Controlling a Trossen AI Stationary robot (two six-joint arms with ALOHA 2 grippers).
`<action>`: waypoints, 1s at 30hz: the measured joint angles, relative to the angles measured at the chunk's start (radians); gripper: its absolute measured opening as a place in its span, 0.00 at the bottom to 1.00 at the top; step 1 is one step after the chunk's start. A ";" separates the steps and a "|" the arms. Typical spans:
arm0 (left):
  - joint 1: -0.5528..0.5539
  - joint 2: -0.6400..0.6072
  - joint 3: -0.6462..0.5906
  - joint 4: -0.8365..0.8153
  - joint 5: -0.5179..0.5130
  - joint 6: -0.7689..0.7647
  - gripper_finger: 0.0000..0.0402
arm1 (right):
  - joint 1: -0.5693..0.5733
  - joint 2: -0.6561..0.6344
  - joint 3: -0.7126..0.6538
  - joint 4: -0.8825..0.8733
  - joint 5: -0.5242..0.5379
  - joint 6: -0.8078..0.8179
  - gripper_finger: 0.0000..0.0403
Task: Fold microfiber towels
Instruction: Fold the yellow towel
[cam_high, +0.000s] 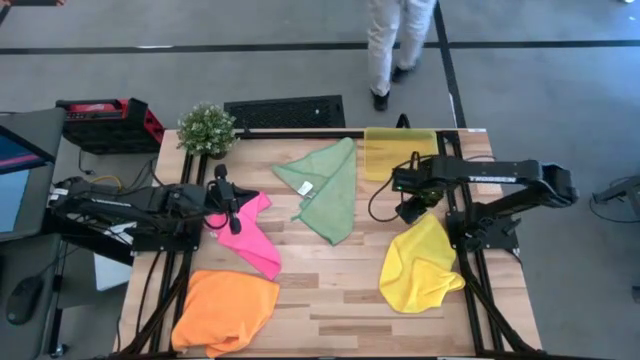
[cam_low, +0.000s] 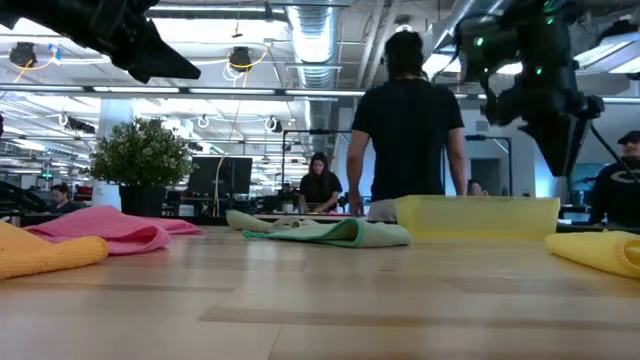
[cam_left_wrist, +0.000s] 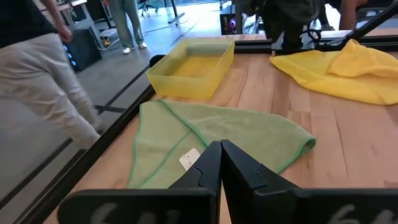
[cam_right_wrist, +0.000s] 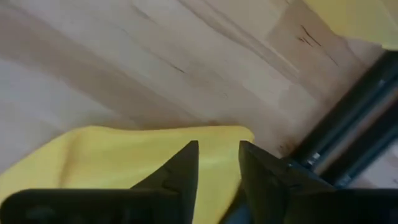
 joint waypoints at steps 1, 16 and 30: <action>0.000 0.004 0.001 0.000 0.006 0.000 0.00 | -0.013 0.022 0.000 -0.016 0.000 -0.001 0.37; 0.000 0.009 0.002 -0.015 0.025 -0.029 0.00 | -0.114 0.260 -0.001 -0.049 -0.048 -0.105 0.36; 0.000 0.009 0.002 -0.030 0.024 -0.034 0.00 | -0.114 0.408 -0.055 0.035 -0.045 -0.150 0.35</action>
